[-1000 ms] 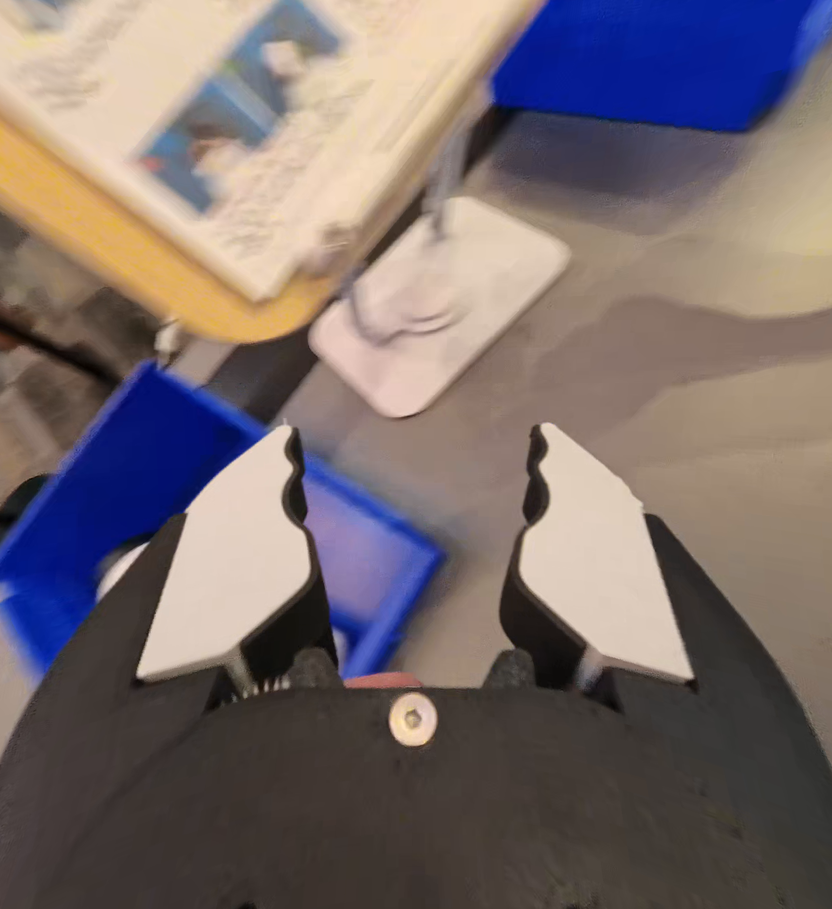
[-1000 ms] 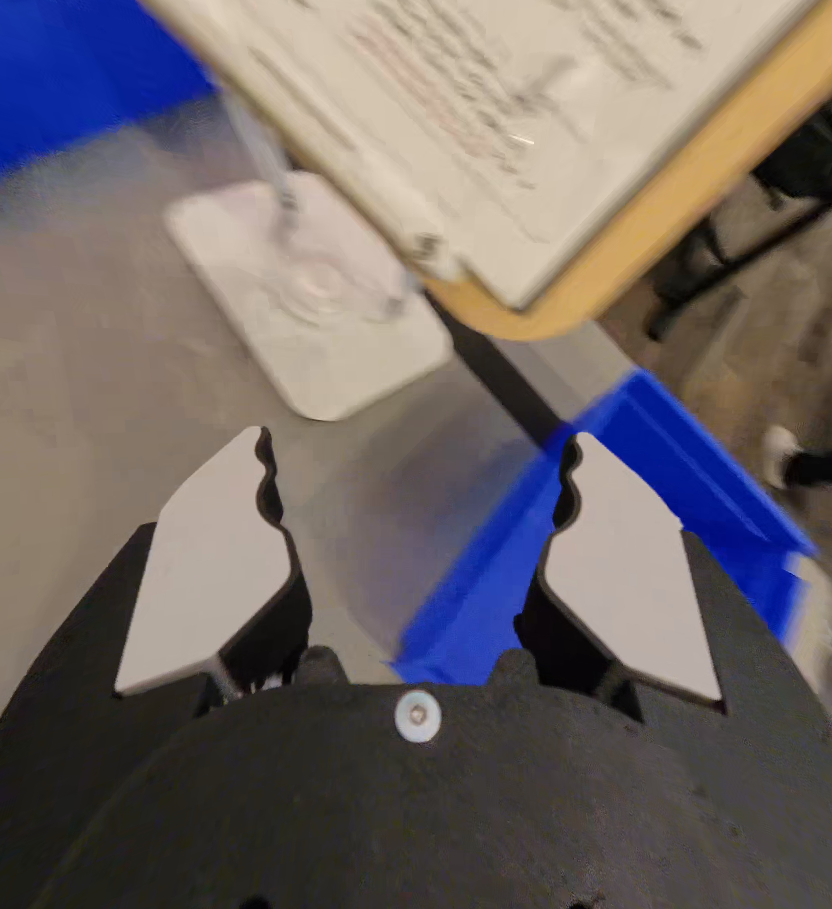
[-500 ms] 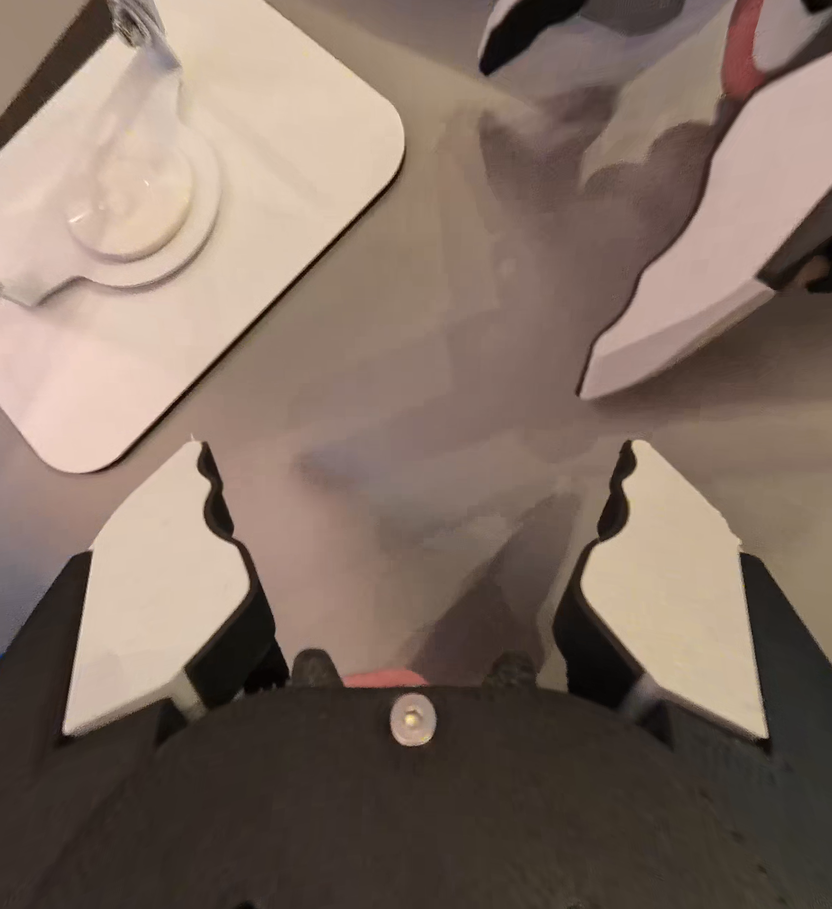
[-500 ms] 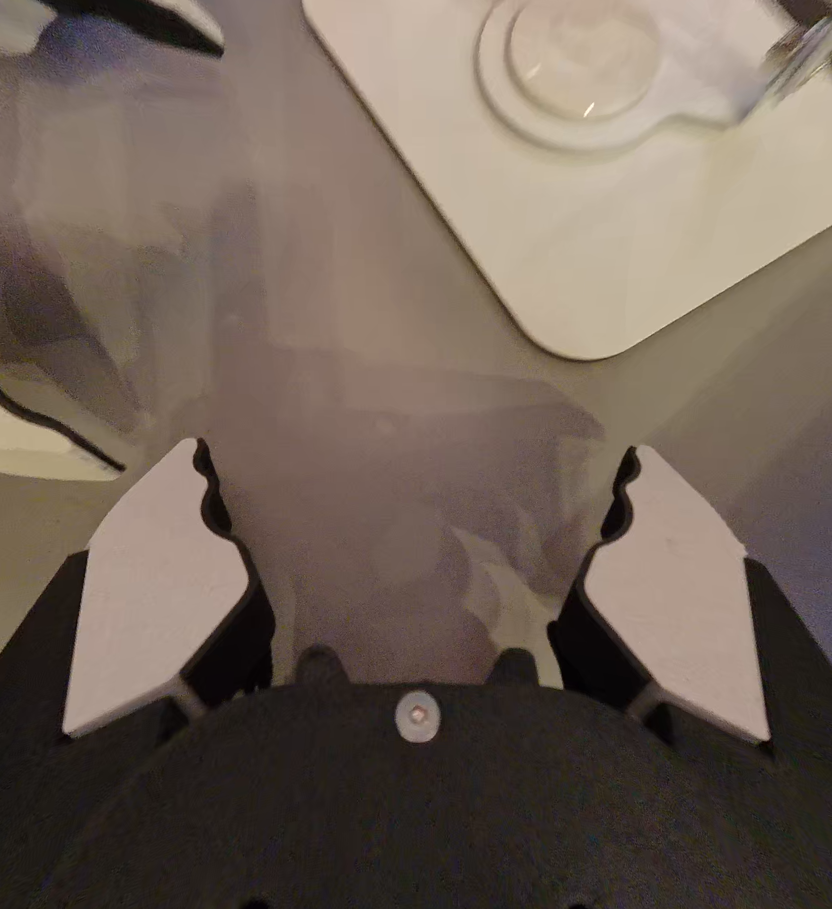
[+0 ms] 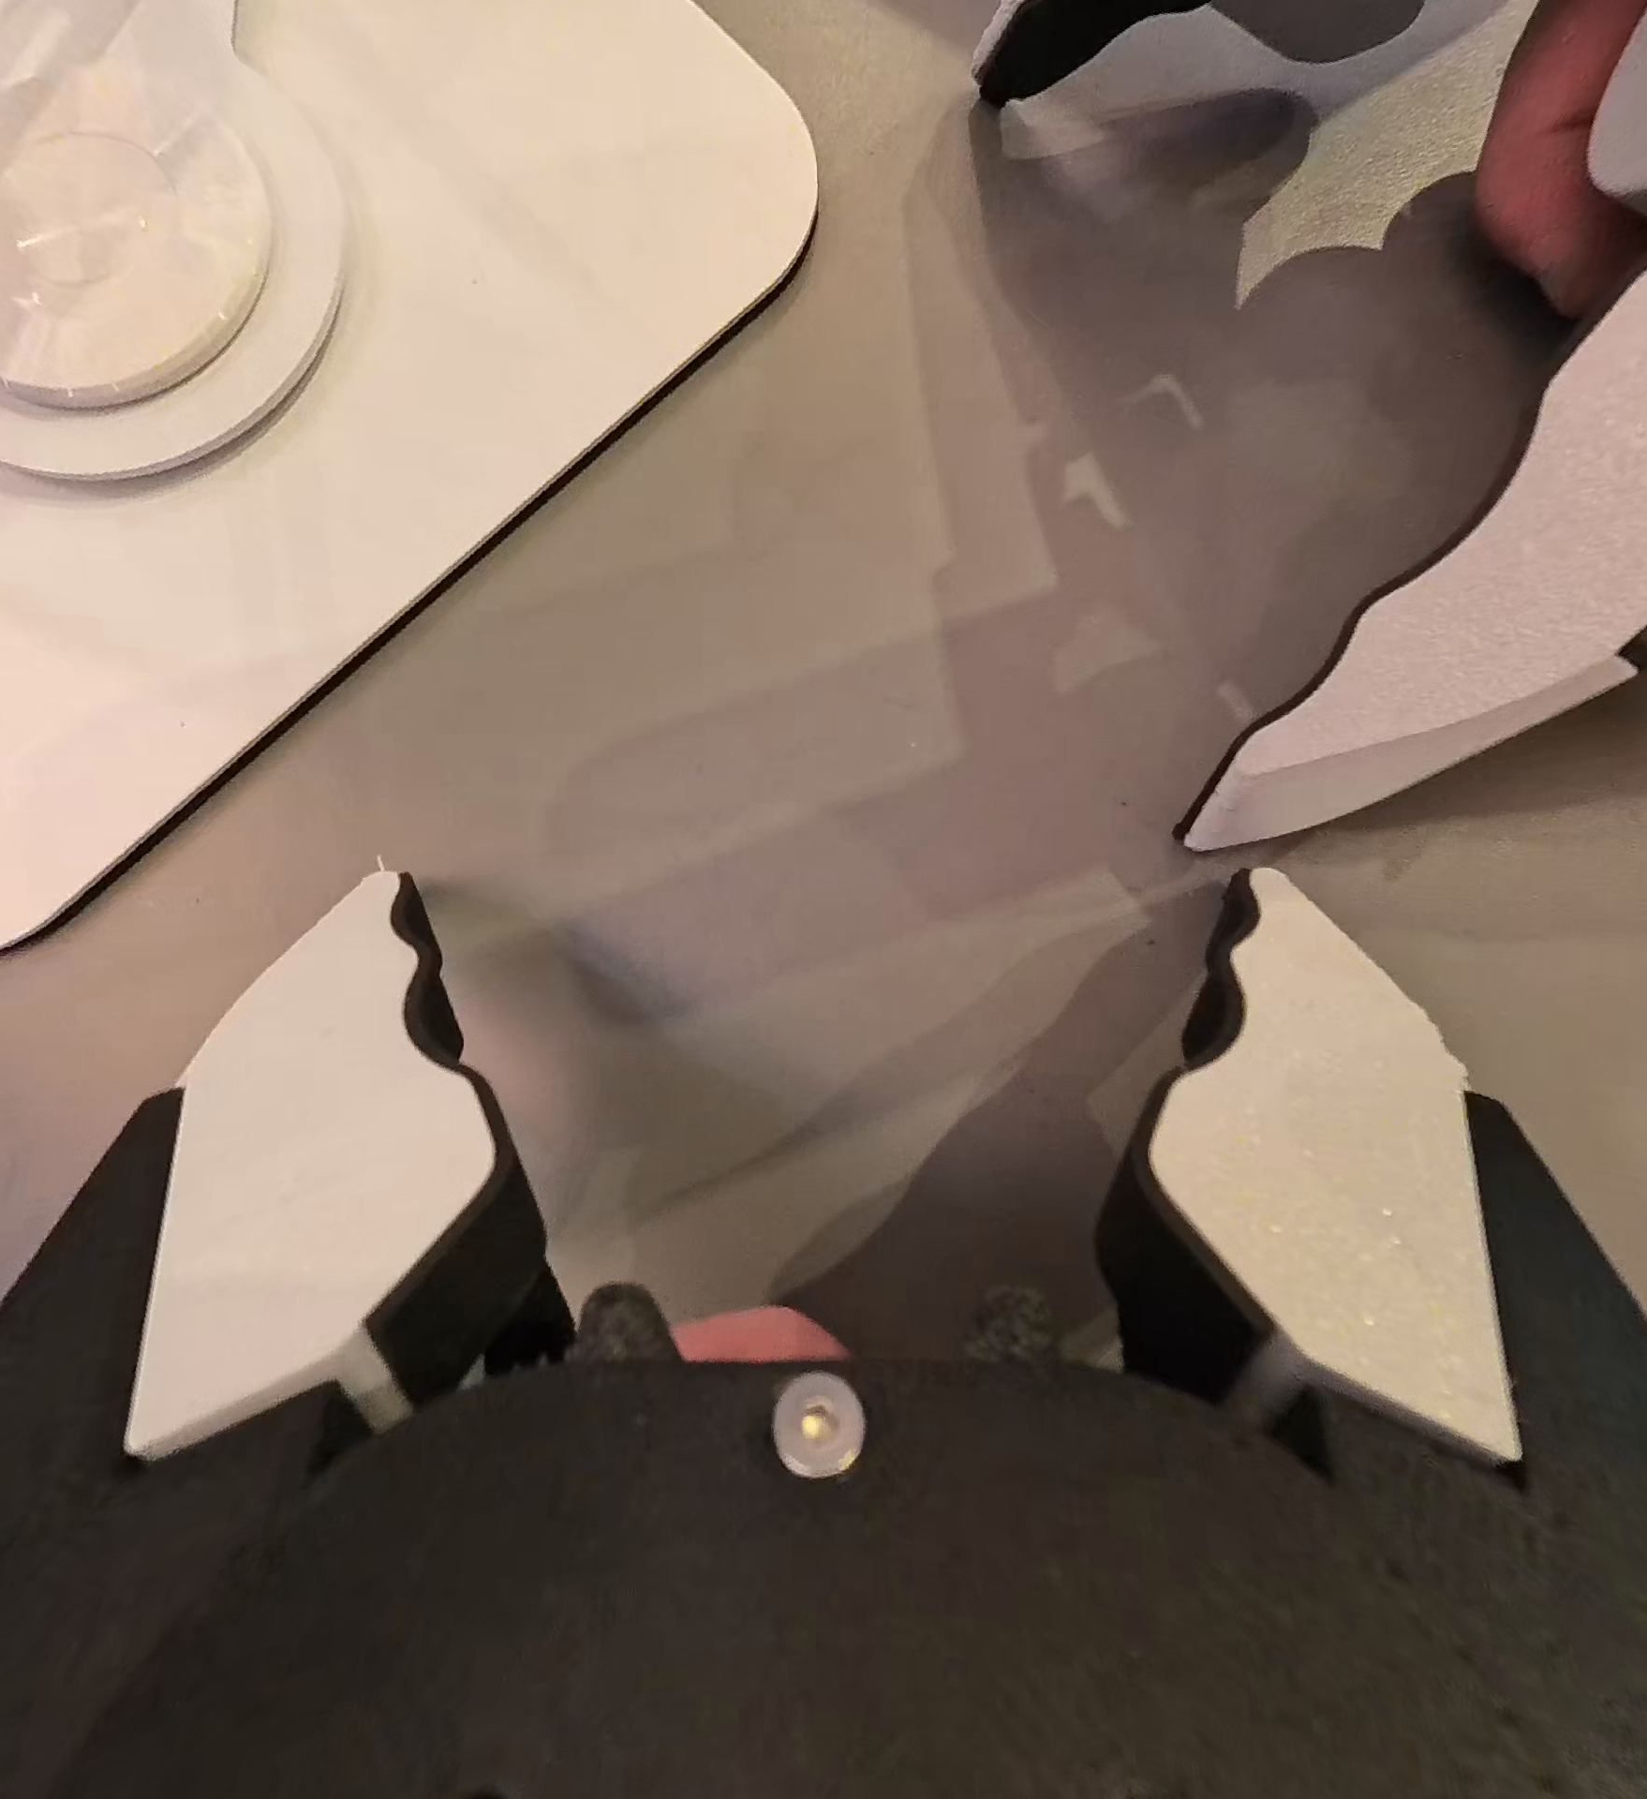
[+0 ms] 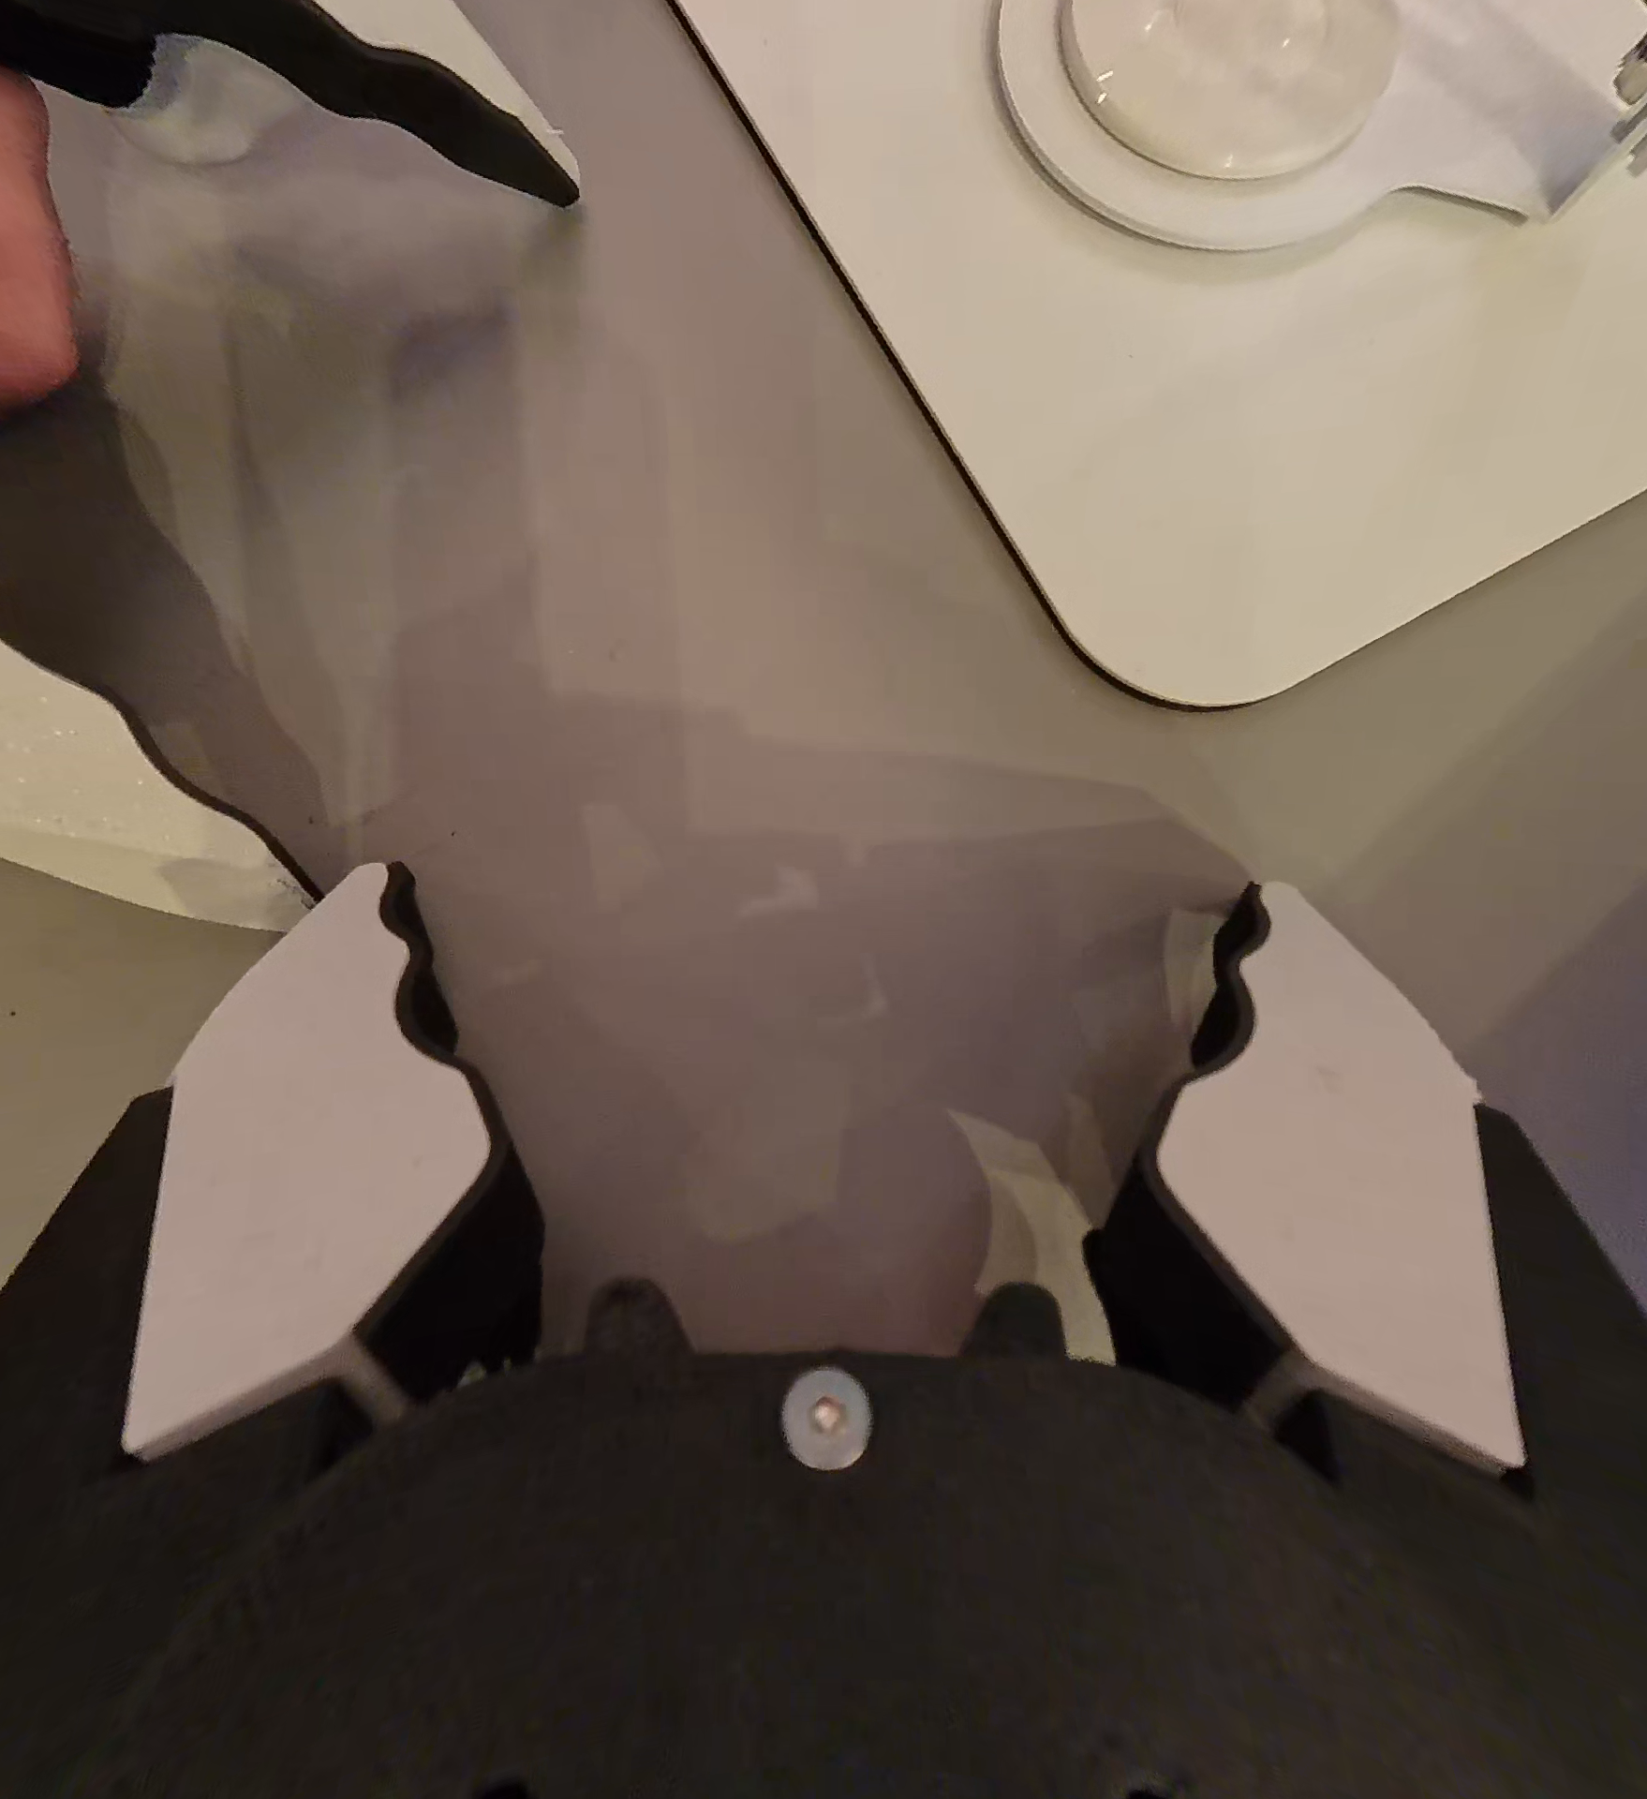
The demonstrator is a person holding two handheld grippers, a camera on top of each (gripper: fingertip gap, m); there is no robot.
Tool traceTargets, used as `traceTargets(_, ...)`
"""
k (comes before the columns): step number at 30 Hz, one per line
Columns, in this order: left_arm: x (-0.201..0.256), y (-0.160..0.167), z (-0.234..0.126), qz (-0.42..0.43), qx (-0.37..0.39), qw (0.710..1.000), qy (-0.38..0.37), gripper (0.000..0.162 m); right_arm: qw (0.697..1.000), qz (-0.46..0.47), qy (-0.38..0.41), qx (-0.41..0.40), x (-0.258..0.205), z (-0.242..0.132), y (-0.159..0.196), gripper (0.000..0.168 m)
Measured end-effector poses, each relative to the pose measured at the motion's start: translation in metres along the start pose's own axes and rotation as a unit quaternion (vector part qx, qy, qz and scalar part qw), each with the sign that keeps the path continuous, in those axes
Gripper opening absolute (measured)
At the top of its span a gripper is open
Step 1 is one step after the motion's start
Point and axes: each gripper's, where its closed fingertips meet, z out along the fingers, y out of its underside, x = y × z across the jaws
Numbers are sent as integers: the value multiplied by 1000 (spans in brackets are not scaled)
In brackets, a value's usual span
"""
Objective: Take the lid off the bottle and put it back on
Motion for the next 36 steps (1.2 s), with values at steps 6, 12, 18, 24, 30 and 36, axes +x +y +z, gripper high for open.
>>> traceTargets(6,0,0,0,1,1,1000,1,143,1000,-8,-7,0,0,0,0,146)
traceTargets(12,1,1,-1,2,2,1000,2,142,1000,-12,-9,1,-1,0,-1,146)
traceTargets(18,1,1,-1,3,3,1000,2,141,1000,-16,-14,2,-1,0,-1,144)
traceTargets(24,5,-8,-21,3,51,999,-8,120,1000,-20,-18,4,-1,-1,-1,143)
traceTargets(30,-6,-33,-132,-40,179,981,-57,126,999,-24,-21,5,-2,-2,-1,140)
traceTargets(36,-119,-13,-223,-109,137,953,-247,121,999,-24,-22,5,-2,-1,-1,140)
